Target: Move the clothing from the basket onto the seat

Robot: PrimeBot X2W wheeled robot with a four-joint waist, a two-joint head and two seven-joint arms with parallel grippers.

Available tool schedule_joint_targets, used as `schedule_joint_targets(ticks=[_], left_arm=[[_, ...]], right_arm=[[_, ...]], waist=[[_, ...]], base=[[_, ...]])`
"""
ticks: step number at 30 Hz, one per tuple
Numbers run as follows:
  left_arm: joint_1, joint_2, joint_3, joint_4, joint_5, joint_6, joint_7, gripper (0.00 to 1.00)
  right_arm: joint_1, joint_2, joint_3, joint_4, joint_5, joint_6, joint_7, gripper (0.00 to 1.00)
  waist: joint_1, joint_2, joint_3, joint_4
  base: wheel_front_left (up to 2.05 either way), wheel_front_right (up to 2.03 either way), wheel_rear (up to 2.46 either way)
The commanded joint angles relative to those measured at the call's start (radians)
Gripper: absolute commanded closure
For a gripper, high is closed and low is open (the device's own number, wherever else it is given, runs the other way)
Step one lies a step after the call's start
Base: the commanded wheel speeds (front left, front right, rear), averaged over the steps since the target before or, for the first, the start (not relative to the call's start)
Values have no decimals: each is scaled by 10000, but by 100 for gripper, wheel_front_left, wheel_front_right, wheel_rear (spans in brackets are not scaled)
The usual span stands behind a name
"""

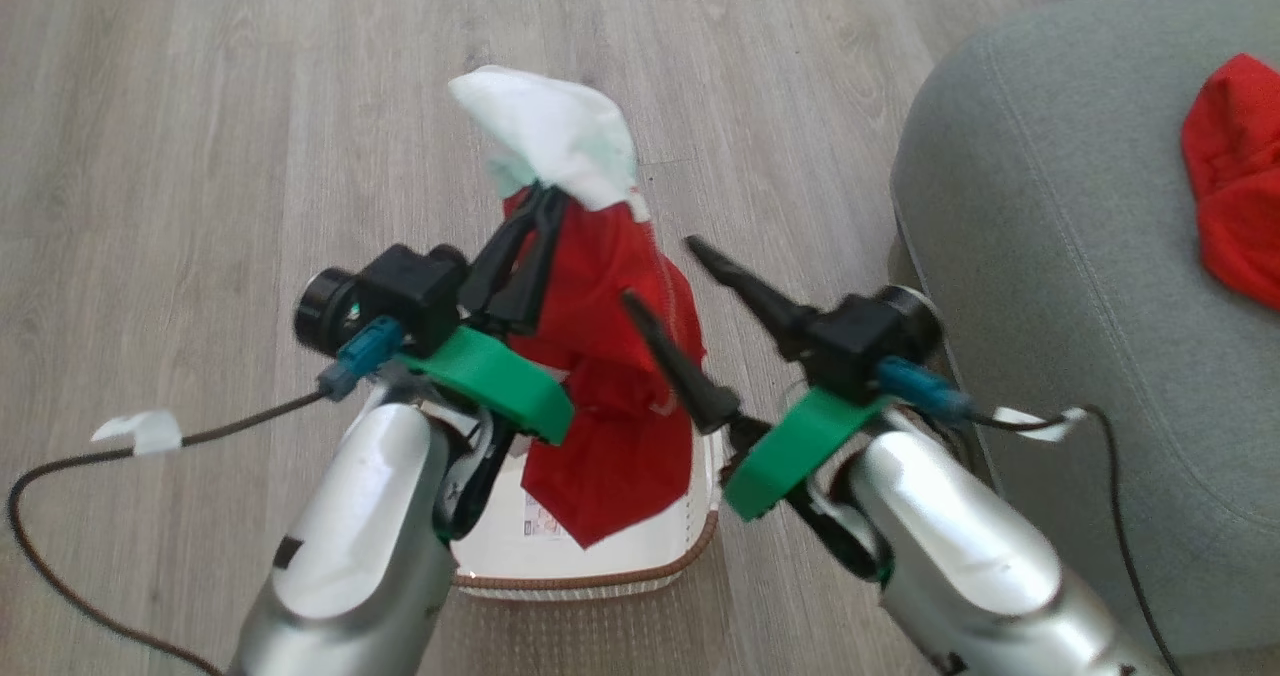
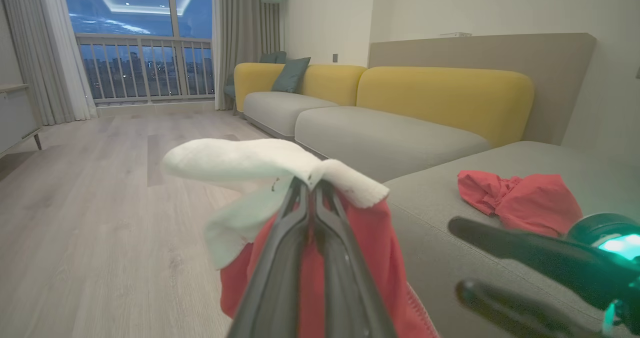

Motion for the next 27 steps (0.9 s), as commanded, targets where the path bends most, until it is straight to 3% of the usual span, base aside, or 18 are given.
schedule_joint_targets(ticks=[1, 8, 14, 27], left_arm=[[-700, 90, 168, -452, -76, 52, -126, 100], [-976, 90, -546, -640, -349, 204, -126, 100], [-1033, 90, -941, -761, -520, 290, -126, 100], [-1217, 89, -1666, -938, -840, 335, -126, 100]], right_arm=[[-387, 230, 327, -139, 67, -2, -65, 0], [-1065, 420, 1382, 1415, -14, -2, -65, 0], [-1147, 477, 1387, 2378, -123, -2, -65, 0], [-1338, 483, -1102, 2720, -875, -2, -65, 0]], waist=[[0, -1, 23, 34], [0, -1, 31, 222], [0, -1, -47, 354], [0, -1, 98, 903]], base=[[0, 0, 0], [0, 0, 0], [0, 0, 0], [0, 0, 0]])
